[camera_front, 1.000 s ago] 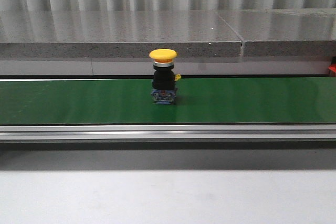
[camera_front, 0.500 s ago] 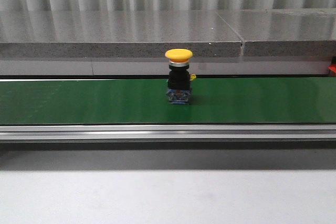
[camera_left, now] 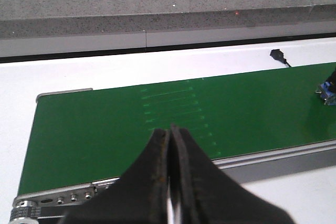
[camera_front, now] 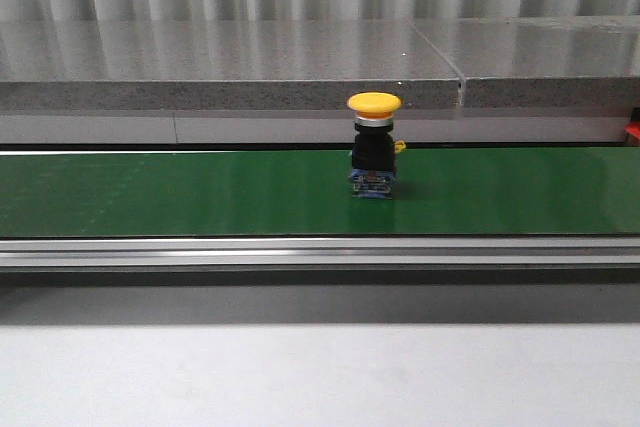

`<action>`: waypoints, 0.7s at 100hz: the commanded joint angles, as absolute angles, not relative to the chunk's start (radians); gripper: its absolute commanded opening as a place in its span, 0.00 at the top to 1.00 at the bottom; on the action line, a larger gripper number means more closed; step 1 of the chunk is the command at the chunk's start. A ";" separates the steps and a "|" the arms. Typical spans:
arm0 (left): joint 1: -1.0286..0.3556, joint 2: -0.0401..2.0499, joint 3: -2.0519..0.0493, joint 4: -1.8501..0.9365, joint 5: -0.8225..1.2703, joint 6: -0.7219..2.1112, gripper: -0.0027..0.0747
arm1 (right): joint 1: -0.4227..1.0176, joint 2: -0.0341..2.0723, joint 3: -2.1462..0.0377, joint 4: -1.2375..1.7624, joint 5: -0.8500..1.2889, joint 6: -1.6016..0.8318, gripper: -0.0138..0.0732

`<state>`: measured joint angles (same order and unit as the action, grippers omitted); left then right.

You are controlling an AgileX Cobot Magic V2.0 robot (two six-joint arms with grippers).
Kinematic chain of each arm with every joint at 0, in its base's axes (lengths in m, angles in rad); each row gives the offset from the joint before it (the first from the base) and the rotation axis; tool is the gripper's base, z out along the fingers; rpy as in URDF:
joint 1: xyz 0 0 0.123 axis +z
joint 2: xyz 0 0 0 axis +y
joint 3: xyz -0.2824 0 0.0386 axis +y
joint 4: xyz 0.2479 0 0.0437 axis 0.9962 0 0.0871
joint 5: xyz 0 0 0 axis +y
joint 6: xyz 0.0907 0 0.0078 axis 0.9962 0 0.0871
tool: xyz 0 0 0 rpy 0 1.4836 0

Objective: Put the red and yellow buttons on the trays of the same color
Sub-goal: 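Carry the red button into the red tray and open the right gripper, then move the right gripper back over the yellow button at the belt's end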

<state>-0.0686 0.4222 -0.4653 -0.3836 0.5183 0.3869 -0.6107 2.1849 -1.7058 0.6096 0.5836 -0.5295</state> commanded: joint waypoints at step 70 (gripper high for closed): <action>-0.077 0.427 -0.493 -0.407 0.450 0.385 0.99 | -0.616 2.062 -1.837 0.639 0.632 -0.538 0.15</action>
<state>-0.0686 0.4222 -0.4653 -0.3836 0.5164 0.3869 -0.6107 2.1667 -1.7731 0.6096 0.6293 -0.5295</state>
